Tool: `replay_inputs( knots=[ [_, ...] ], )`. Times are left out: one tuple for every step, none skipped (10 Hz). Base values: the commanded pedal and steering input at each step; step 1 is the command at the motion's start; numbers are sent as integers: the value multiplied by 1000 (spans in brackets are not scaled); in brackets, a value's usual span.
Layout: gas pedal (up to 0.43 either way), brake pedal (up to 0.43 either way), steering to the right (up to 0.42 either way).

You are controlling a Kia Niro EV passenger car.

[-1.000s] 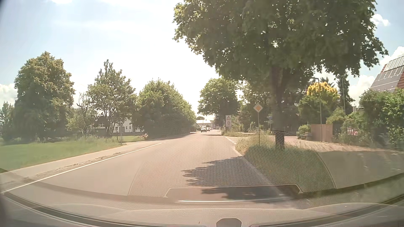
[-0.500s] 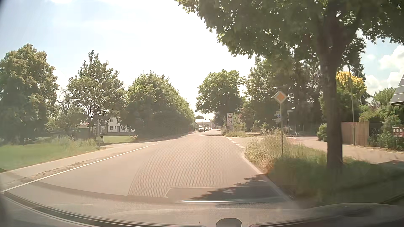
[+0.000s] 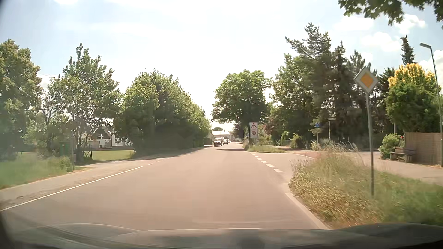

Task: Follow the waypoints while adhering to traffic rules and regulations

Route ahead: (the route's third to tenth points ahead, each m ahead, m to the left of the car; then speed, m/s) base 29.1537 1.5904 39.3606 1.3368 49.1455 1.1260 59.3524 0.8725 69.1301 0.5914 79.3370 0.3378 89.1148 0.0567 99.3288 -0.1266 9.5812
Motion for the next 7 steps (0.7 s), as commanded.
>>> replay_inputs(
  knots=[
    [0, 0, 3],
    [0, 0, 3],
    [0, 0, 4],
    [0, 0, 3],
    [0, 0, 3],
    [0, 0, 3],
    [0, 6, 2]
  ],
)
